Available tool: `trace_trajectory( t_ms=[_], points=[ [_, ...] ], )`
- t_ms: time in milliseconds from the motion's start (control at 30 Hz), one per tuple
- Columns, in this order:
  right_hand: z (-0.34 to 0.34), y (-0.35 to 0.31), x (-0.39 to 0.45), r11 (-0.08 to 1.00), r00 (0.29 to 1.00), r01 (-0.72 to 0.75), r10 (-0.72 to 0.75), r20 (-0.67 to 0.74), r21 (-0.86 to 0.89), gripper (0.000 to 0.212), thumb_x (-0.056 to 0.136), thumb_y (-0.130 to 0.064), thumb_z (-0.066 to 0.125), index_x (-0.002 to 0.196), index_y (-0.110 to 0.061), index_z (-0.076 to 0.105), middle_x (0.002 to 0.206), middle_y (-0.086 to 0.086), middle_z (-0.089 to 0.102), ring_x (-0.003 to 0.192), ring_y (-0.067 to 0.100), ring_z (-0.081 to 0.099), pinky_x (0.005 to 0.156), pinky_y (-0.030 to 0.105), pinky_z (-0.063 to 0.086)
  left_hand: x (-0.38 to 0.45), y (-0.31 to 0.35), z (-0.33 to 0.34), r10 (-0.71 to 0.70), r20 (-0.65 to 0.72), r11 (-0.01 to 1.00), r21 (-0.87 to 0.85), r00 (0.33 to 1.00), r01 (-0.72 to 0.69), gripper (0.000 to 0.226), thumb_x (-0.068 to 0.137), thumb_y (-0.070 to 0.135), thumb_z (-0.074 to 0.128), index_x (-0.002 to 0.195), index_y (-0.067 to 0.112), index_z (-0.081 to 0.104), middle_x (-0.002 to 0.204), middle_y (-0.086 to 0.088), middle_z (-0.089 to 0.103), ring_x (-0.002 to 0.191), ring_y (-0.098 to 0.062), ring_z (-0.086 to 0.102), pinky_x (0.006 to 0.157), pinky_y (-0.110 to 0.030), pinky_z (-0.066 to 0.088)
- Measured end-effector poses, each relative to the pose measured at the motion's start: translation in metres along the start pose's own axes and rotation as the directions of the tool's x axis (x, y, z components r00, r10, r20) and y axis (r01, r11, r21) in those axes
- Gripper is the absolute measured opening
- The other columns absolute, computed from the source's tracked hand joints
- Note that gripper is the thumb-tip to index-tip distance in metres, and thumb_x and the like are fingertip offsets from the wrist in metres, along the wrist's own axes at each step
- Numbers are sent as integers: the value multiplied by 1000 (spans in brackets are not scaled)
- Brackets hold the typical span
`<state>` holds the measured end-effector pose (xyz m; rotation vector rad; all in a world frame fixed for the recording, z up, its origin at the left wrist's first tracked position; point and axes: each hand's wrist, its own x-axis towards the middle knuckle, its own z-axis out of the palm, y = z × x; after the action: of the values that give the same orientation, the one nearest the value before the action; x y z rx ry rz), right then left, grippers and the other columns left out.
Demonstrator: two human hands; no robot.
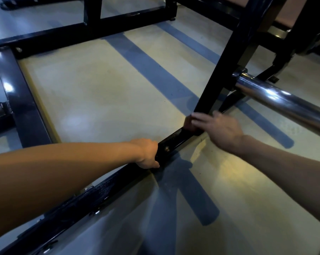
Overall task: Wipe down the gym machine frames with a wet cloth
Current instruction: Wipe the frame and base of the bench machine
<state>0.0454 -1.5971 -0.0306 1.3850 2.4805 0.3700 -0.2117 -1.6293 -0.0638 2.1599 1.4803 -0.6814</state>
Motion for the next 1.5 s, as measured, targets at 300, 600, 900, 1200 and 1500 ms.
trace_trajectory(
  t_ms=[300, 600, 900, 1200, 1500],
  points=[
    [-3, 0, 6, 997, 995, -81, 79, -62, -20, 81, 94, -4, 59, 162, -31, 24, 173, -8, 1, 108, 31, 51, 65, 35, 42, -2, -1, 2, -2, -7, 1000, -16, 1000, 2, 61, 94, 57, 63, 135, 14, 49, 132, -12, 62, 120, -35, 61, 81, -34, 46],
    [-42, 6, 43, 964, 962, -264, 266, -53, 43, 61, 99, -14, 56, 154, -31, 37, 165, -8, 21, 115, 35, 56, 82, 43, 51, -3, -2, 3, 7, -1, 1000, -7, 1000, -7, 62, 94, 58, 62, 136, 14, 49, 134, -13, 61, 120, -36, 61, 83, -33, 46],
    [-28, -32, 28, 996, 982, -18, 33, 187, -85, 49, 103, -13, 49, 151, -20, 42, 164, 1, 28, 111, 33, 62, 68, 39, 41, -5, 0, -1, -3, 20, 1000, -12, 1000, 3, 65, 96, 57, 61, 141, 13, 45, 139, -14, 58, 125, -37, 58, 90, -35, 47],
    [-30, -3, 17, 987, 988, -156, 156, 17, 21, 64, 102, -9, 48, 159, -27, 26, 173, -7, -3, 109, 38, 59, 67, 40, 42, -5, 3, 1, -44, 8, 999, 19, 999, 44, 68, 95, 60, 60, 140, 11, 44, 139, -14, 58, 124, -37, 58, 85, -34, 46],
    [-61, 30, 17, 937, 924, -294, 329, -193, 189, 56, 98, -16, 58, 150, -34, 49, 167, -12, 29, 109, 35, 64, 79, 41, 50, -4, 6, -2, -46, 8, 998, 43, 999, 45, 63, 94, 56, 63, 137, 12, 53, 135, -14, 62, 122, -35, 61, 89, -33, 49]
  ],
)
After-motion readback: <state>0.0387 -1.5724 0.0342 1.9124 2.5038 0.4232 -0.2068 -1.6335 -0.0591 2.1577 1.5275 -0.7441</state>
